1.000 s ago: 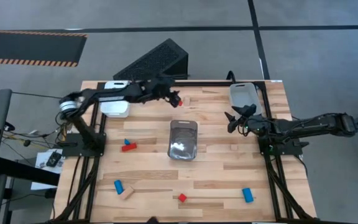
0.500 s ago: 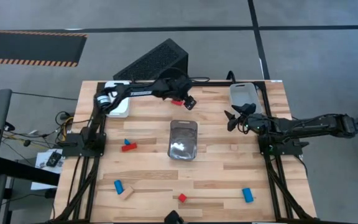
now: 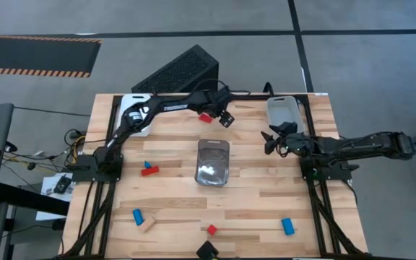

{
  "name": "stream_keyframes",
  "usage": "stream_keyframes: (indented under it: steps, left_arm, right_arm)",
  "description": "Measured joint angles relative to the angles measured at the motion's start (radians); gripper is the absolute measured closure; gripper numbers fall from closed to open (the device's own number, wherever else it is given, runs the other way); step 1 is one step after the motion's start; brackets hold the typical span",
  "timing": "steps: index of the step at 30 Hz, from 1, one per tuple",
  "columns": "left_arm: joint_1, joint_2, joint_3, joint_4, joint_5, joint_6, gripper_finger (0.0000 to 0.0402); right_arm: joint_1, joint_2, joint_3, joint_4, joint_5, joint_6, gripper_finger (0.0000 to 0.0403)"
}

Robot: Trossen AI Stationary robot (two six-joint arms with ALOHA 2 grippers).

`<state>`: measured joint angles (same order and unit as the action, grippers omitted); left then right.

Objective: Sort & place blocks by color
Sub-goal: Put the top brown block into the white bin

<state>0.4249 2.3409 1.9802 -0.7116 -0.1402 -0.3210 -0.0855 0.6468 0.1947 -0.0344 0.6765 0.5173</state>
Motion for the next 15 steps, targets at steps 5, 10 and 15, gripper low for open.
stream_keyframes:
  steps: [5, 10, 15]
  left_arm:
    - [0.005, 0.024, 0.048, -0.034, -0.048, -0.018, 0.0136]
    - [0.018, 0.029, 0.066, -0.046, -0.048, -0.023, 0.0136]
    - [0.03, 0.034, 0.066, -0.089, -0.049, -0.005, 0.0136]
  right_arm:
    - [0.001, 0.0, 0.0, -0.017, -0.004, 0.013, 0.0131]
    - [0.001, 0.0, 0.0, -0.019, -0.025, 0.018, 0.0131]
    - [0.001, 0.0, 0.0, -0.019, -0.034, 0.018, 0.0131]
